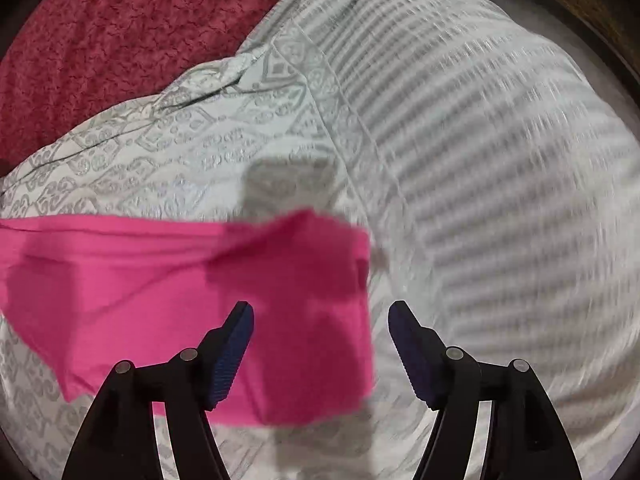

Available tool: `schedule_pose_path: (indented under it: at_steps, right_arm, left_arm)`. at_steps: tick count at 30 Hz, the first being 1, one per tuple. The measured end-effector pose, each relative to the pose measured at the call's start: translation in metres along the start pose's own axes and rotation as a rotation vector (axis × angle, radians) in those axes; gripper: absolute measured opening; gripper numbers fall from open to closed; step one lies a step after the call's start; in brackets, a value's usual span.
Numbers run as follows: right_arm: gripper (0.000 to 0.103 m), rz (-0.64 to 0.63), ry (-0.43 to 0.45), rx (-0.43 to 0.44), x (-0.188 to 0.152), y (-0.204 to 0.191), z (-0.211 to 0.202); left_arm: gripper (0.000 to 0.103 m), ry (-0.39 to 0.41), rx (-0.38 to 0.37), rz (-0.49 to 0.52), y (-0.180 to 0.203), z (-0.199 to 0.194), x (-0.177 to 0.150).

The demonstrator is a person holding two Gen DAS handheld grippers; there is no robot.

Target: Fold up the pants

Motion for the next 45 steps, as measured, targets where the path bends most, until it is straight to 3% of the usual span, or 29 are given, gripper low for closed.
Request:
schedule_pose_path:
  at_steps: [3, 5, 8, 10, 12, 14, 16, 17, 20, 23, 25, 29, 32, 33, 34, 35, 36, 37, 40, 45]
  right_arm:
    - [0.071, -0.131, 0.083, 0.086, -0.012, -0.053, -0.007]
    - [0.071, -0.243, 0.117, 0.163, -0.013, -0.099, -0.016]
    - [0.071, -0.457, 0.152, 0.261, -0.006, -0.190, -0.027]
    - [0.071, -0.555, 0.143, 0.390, -0.002, -0.245, -0.031]
    - [0.071, -0.613, 0.086, 0.619, 0.004, -0.317, -0.032]
    - [0.071, -0.664, 0.020, 0.749, 0.007, -0.380, -0.027]
    - [0.070, -0.725, -0.028, 0.793, 0.009, -0.442, -0.016]
    - [0.064, -0.738, -0.056, 0.797, 0.011, -0.474, -0.006]
    - [0.045, -0.687, -0.159, 0.837, 0.019, -0.535, 0.023]
    - [0.044, -0.600, -0.240, 0.885, 0.022, -0.567, 0.050]
    - [0.044, -0.545, -0.297, 0.874, 0.022, -0.583, 0.071]
    - [0.045, -0.468, -0.386, 0.845, 0.019, -0.604, 0.104]
    - [0.045, -0.422, -0.415, 0.875, 0.019, -0.612, 0.114]
    - [0.041, -0.415, -0.408, 0.882, 0.020, -0.613, 0.114]
    - [0.027, -0.414, -0.396, 0.884, 0.020, -0.615, 0.112]
    - [0.005, -0.417, -0.386, 0.887, 0.020, -0.616, 0.109]
    - [0.003, -0.421, -0.376, 0.885, 0.023, -0.618, 0.106]
    - [0.003, -0.429, -0.352, 0.889, 0.027, -0.621, 0.098]
    - [0.003, -0.460, -0.281, 0.921, 0.046, -0.631, 0.070]
    - [0.003, -0.456, -0.232, 0.973, 0.095, -0.664, 0.046]
  left_arm:
    - [0.065, 0.071, -0.041, -0.044, -0.031, -0.014, -0.020]
    - [0.066, 0.118, -0.080, -0.073, -0.052, -0.016, -0.051]
    - [0.066, 0.119, -0.154, -0.089, -0.061, -0.012, -0.091]
    - [0.066, 0.131, -0.177, -0.075, -0.059, -0.005, -0.113]
    - [0.066, 0.164, -0.150, -0.052, -0.056, -0.001, -0.128]
    - [0.066, 0.198, -0.114, -0.040, -0.058, 0.005, -0.136]
    - [0.066, 0.222, -0.122, -0.059, -0.065, 0.014, -0.142]
    - [0.066, 0.228, -0.149, -0.071, -0.070, 0.017, -0.146]
    - [0.066, 0.253, -0.298, -0.073, -0.075, 0.024, -0.157]
    - [0.066, 0.296, -0.381, -0.028, -0.066, 0.024, -0.163]
    - [0.066, 0.300, -0.404, -0.007, -0.056, 0.027, -0.160]
    - [0.066, 0.282, -0.474, -0.007, -0.041, 0.041, -0.150]
    - [0.062, 0.228, -0.495, 0.013, -0.033, 0.050, -0.149]
    - [0.050, 0.196, -0.519, 0.009, -0.031, 0.054, -0.147]
    - [0.021, 0.166, -0.559, -0.005, -0.029, 0.059, -0.144]
    - [0.003, 0.120, -0.617, -0.030, -0.029, 0.066, -0.142]
    - [0.002, 0.048, -0.700, -0.079, -0.031, 0.075, -0.136]
    - [0.002, 0.029, -0.740, -0.117, -0.035, 0.078, -0.132]
    - [0.002, 0.092, -0.782, -0.218, -0.059, 0.065, -0.116]
    - [0.002, 0.237, -0.739, -0.333, -0.099, 0.034, -0.090]
Point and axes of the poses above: each gripper's, at about its wrist camera, not at the fingertips, and z roughly the way its jaws point, y to its right, x to its top, the point moved 3 cm from there along z, roughly the way its jaws point, and after that the axes turned 13 degrees about x, right-handed, at the moved point
